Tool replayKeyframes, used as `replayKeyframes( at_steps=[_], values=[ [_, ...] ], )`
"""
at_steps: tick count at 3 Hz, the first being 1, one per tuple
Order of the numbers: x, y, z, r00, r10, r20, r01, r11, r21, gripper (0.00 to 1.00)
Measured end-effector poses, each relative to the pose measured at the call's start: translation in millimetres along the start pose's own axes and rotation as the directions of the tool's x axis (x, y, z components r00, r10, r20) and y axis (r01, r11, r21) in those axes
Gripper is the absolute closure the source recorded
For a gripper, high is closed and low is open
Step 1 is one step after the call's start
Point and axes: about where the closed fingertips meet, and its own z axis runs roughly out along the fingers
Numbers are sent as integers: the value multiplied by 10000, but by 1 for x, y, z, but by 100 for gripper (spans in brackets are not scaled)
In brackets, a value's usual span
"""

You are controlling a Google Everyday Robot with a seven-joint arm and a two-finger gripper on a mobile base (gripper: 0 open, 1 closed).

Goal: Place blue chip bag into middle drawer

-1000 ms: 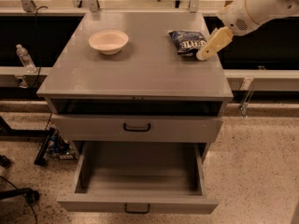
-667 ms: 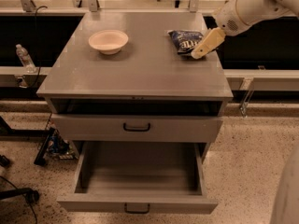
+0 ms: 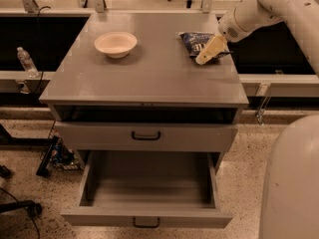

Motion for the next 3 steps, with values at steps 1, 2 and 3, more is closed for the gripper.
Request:
replayKeyframes(
  at_steps=[1,2,3],
  values=[
    [3,-1,23,9994,6,-354,-8,10000,-55,2],
    [3,0,34,9988,-40,-487,33,9999,-141,24],
    [2,4,43,9989,-37,-475,21,9994,-345,55]
  ],
)
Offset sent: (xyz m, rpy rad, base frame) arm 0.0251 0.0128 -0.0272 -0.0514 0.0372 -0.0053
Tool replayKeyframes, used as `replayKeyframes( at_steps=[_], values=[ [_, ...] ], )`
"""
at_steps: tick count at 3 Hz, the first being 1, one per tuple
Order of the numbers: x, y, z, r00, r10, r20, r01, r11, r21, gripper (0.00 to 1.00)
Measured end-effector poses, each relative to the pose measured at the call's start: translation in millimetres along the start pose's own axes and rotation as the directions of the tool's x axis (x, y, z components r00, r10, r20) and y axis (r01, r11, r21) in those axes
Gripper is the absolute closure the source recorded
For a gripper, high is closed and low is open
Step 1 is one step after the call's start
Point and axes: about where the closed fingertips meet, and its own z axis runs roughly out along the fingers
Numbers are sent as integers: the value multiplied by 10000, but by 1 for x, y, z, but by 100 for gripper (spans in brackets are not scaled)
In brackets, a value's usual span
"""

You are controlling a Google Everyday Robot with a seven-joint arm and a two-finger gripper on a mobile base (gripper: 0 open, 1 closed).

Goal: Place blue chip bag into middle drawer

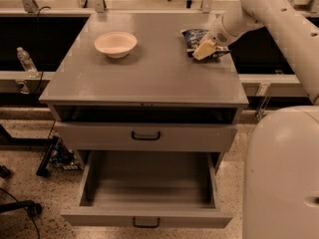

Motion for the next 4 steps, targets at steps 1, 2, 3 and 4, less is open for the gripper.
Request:
replayKeyframes(
  at_steps=[1,2,3,4],
  values=[
    [-1,3,1,10000,9,74,-8,10000,-98,78],
    [-11,10,-16,9986,-219,479,225,9997,-124,99],
    [-30,25,-53,9897,-737,1226,755,9971,-102,100],
    [-51,60,-116,9618,-1286,2417,1425,9889,-411,100]
  ],
)
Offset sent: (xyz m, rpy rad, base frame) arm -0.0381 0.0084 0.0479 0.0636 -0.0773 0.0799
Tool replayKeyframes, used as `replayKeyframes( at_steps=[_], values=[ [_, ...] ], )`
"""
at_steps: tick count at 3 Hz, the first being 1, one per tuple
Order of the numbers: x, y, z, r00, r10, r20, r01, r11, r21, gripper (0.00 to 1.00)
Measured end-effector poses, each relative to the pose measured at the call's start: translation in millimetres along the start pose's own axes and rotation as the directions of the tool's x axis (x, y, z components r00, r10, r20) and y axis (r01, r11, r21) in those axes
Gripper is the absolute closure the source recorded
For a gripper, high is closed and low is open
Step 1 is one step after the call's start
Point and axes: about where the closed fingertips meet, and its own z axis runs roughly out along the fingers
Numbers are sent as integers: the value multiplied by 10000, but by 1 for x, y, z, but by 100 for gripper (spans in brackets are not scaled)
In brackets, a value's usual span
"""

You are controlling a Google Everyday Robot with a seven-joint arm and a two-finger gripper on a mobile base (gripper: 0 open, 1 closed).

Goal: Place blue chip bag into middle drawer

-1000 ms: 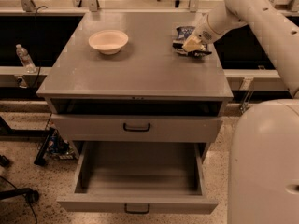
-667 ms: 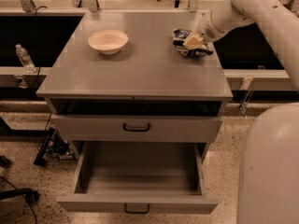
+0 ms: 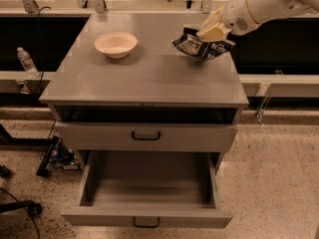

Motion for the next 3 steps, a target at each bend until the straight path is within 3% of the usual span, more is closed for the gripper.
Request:
replayKeyframes(
  at_steps=[1,2,3],
  values=[
    [0,0,0,10000,-1,1,1,10000,-1,100],
    [-8,25,-5,9979,-555,331,573,9969,-547,100],
    [-33,65,-32,9827,-1454,1148,1546,9850,-761,100]
  ],
)
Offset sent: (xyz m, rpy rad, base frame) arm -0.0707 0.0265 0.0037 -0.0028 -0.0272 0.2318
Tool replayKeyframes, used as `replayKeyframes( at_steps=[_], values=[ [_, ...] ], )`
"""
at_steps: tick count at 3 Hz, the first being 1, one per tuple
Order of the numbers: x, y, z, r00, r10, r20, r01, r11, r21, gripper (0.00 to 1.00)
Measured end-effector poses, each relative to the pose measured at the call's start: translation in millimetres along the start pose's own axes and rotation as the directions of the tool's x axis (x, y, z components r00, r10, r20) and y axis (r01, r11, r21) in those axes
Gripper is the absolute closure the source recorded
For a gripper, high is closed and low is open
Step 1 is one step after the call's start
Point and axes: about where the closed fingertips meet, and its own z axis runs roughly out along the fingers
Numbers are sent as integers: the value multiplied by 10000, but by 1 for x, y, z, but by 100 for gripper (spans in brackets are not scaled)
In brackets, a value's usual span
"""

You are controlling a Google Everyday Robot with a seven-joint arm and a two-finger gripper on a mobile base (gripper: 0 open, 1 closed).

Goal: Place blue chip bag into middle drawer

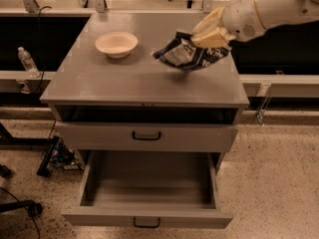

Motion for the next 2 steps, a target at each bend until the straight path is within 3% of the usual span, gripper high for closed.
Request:
replayKeyframes(
  at_steps=[1,2],
  values=[
    [-26,59,-28,9935,-770,837,810,9956,-461,100],
    [-44,113,-42,9809,-1071,1621,1290,9829,-1312,100]
  ],
)
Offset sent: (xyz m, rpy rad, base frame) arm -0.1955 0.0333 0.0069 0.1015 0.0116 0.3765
